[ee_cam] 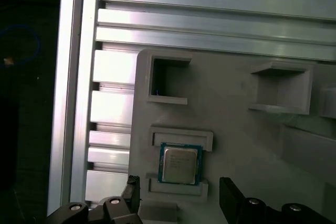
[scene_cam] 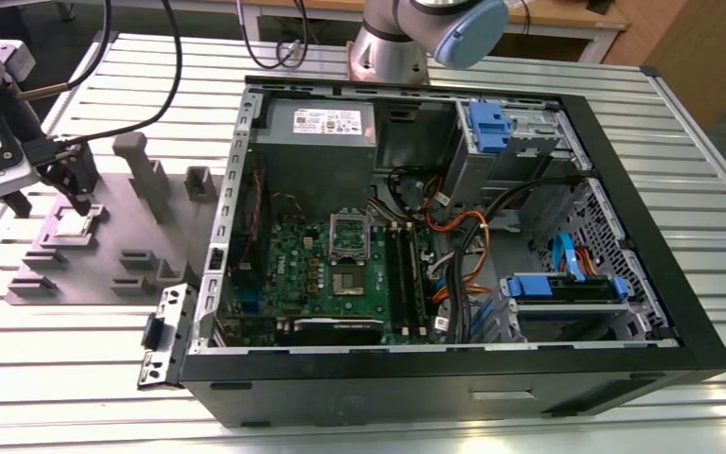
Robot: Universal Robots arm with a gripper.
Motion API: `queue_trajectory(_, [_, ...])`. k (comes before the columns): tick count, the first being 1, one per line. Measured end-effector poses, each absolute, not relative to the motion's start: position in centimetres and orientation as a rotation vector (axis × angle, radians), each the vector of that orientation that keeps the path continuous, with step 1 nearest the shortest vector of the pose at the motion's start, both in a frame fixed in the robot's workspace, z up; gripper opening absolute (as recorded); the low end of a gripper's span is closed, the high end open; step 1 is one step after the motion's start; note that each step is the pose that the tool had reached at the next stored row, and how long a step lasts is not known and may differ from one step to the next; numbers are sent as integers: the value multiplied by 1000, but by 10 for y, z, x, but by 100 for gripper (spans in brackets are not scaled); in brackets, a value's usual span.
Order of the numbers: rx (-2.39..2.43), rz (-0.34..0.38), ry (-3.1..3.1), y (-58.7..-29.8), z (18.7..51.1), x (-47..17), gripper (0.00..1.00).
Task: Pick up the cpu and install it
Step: 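Pick up the cpu and move it towards the insertion slot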
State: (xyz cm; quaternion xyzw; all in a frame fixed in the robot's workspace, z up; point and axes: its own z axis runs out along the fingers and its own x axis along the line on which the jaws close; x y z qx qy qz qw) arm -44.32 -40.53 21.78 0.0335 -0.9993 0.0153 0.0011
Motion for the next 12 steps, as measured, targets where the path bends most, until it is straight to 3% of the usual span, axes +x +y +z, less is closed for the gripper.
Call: queue_trajectory(12, [105, 59, -3137, -405, 218, -443, 71])
